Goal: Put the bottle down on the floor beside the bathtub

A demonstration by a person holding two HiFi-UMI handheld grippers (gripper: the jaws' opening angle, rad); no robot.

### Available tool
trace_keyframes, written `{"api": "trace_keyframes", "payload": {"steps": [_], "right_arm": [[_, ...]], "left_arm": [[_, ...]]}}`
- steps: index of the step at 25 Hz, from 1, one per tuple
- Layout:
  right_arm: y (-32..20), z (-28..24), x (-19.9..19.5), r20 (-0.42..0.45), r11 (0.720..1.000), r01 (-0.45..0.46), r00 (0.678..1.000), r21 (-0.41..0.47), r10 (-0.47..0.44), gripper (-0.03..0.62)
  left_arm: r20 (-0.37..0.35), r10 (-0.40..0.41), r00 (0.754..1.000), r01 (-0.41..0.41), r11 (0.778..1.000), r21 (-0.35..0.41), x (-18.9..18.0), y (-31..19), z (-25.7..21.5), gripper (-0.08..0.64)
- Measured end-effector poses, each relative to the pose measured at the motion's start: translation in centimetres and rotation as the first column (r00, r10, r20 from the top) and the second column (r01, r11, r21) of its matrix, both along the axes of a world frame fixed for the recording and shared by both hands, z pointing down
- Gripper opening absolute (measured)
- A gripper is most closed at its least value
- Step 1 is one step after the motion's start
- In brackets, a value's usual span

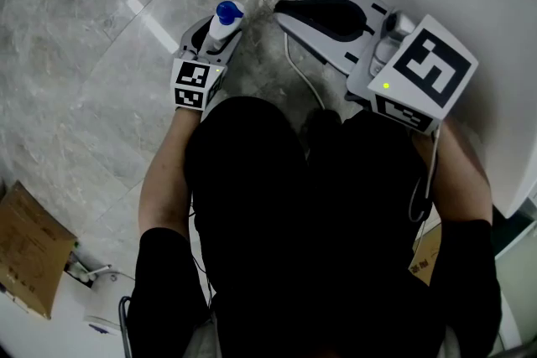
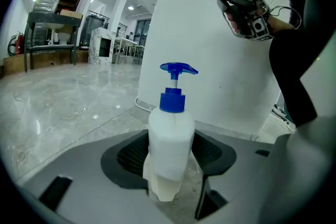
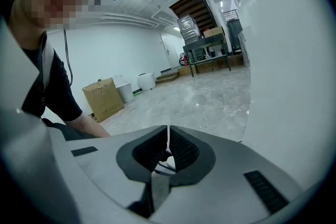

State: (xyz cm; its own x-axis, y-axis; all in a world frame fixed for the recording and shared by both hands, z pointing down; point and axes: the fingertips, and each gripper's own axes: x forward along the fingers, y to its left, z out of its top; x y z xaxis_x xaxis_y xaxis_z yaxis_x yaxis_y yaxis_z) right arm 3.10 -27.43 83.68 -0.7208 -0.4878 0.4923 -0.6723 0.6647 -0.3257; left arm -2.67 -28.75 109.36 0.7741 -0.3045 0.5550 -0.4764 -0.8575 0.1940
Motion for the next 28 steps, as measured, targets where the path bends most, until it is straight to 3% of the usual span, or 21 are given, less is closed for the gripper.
{"api": "trace_keyframes", "payload": {"steps": [15,23,28], "right_arm": [[-0.6,0.3,-0.5,0.004,1.0,0.009,1.0,-0.012,-0.009,0.031],[-1.0,0.4,-1.6,-0.011,0.999,0.051,0.999,-0.005,-0.051,0.031],[-1.4,0.1,-1.4,-0.046,1.0,0.018,0.999,-0.009,-0.019,0.031]], "left_arm": [[0.021,-0.011,1.0,0.012,0.999,-0.045,-2.2,2.1,0.5,0.287],[0.02,0.025,0.999,-0.024,0.999,-0.035,-2.3,1.7,-1.1,0.293],[0.046,0.011,0.999,-0.007,0.997,-0.072,-3.5,1.8,-3.8,0.295]]}}
